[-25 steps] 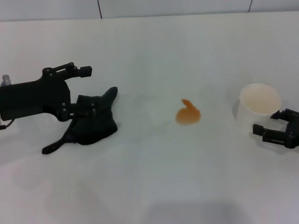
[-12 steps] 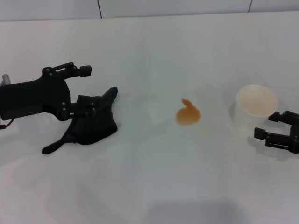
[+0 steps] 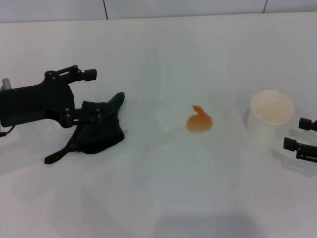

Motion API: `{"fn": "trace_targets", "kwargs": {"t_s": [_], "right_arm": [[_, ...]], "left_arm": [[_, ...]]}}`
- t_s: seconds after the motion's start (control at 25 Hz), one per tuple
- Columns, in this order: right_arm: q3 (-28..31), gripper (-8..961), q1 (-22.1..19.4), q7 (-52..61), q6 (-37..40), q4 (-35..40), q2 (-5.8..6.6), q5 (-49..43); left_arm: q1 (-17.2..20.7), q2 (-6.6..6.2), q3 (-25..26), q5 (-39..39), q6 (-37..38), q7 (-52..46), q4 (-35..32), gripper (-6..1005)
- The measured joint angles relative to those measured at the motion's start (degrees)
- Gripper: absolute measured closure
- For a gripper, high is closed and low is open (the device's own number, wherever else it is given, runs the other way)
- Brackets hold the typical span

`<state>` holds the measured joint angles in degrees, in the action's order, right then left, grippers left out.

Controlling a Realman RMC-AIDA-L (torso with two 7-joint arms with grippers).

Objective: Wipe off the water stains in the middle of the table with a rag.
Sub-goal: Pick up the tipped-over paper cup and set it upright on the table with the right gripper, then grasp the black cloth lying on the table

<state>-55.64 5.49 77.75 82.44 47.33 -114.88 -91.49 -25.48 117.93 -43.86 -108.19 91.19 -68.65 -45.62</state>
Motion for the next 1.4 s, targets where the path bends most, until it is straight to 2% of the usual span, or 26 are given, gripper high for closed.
{"fn": "trace_targets", "kwargs": {"t_s": [0.24,0.36,0.52,0.88,1.24,1.4], "right_arm": [[2.2,107,-1.5,1.1,2.4,4.3,-0.14,0.2],[4.8,106,-1.1,1.1,6.3,5.2,-0.17,0.6],[4.4,106,0.1,1.5,9.4,7.4,-0.22,1.7],[-0.7,107,6.0,4.7,9.0,11.9,-0.14,0.2],[-1.3,110,12.3,13.1,8.6,17.6,-0.19,-10.5],[-1.4,110,13.8,16.9,8.6,21.5,-0.23,-15.1]], "left_arm": [[0.0,0.05,0.0,0.0,0.0,-0.1,-0.1,110],[0.0,0.11,0.0,0.0,0.0,-0.2,-0.3,110],[0.0,0.19,0.0,0.0,0.0,-0.4,-0.7,110],[-0.2,0.2,0.0,0.0,0.0,-0.4,-0.7,109],[-0.5,0.2,0.0,0.0,0.2,-0.5,-0.7,109],[-0.8,0.09,-0.2,0.0,0.4,-1.1,-0.7,109]]}}
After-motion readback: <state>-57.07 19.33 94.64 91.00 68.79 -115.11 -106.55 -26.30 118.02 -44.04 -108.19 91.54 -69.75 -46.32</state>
